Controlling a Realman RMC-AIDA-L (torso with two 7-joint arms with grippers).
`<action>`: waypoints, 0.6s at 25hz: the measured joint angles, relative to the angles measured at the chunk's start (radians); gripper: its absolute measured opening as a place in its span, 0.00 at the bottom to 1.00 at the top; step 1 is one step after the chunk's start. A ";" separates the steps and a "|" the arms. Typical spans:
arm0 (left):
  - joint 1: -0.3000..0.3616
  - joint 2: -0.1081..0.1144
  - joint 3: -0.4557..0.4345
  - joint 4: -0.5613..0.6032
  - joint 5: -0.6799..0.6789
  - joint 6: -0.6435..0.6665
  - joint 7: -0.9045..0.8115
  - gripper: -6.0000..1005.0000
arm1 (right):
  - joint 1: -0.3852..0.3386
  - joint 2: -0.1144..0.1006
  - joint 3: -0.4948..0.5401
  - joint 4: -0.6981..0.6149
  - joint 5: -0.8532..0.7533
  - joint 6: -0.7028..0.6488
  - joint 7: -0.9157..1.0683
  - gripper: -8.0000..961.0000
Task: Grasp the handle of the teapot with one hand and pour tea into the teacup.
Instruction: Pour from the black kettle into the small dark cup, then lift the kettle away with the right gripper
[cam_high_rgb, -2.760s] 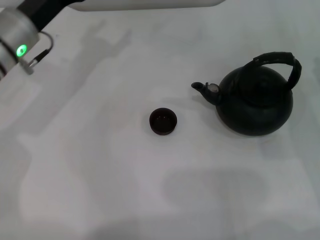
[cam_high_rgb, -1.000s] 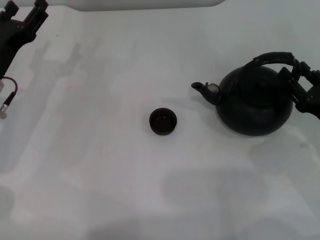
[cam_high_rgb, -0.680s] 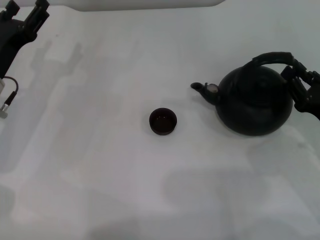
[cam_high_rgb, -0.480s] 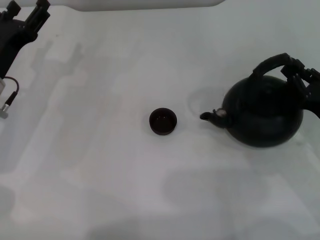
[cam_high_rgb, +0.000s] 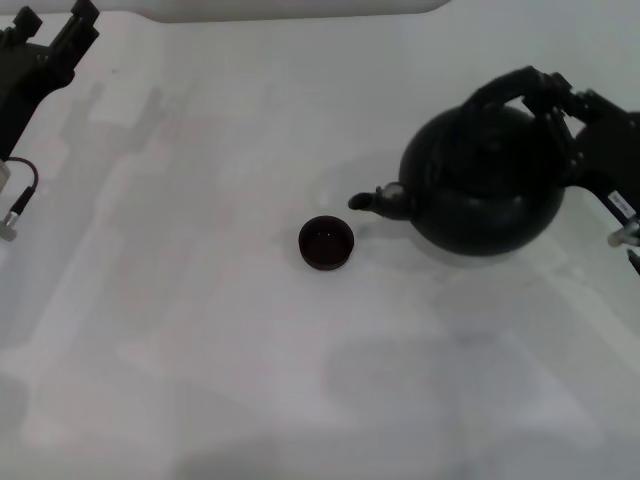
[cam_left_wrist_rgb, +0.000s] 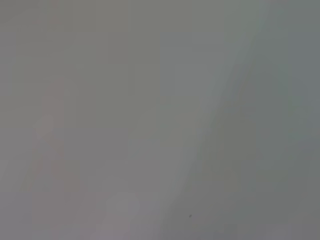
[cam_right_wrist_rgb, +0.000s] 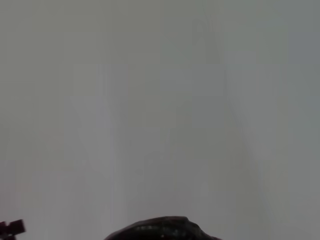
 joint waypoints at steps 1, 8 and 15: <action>0.000 0.000 0.000 0.000 0.000 -0.001 0.000 0.88 | 0.006 0.000 0.000 -0.007 0.000 0.001 -0.031 0.20; 0.003 -0.001 0.000 -0.004 0.000 0.001 -0.001 0.88 | 0.047 0.001 -0.017 -0.025 -0.010 0.026 -0.199 0.19; 0.002 -0.001 0.001 -0.013 0.000 0.004 -0.001 0.88 | 0.056 0.003 -0.027 -0.088 -0.010 0.093 -0.397 0.19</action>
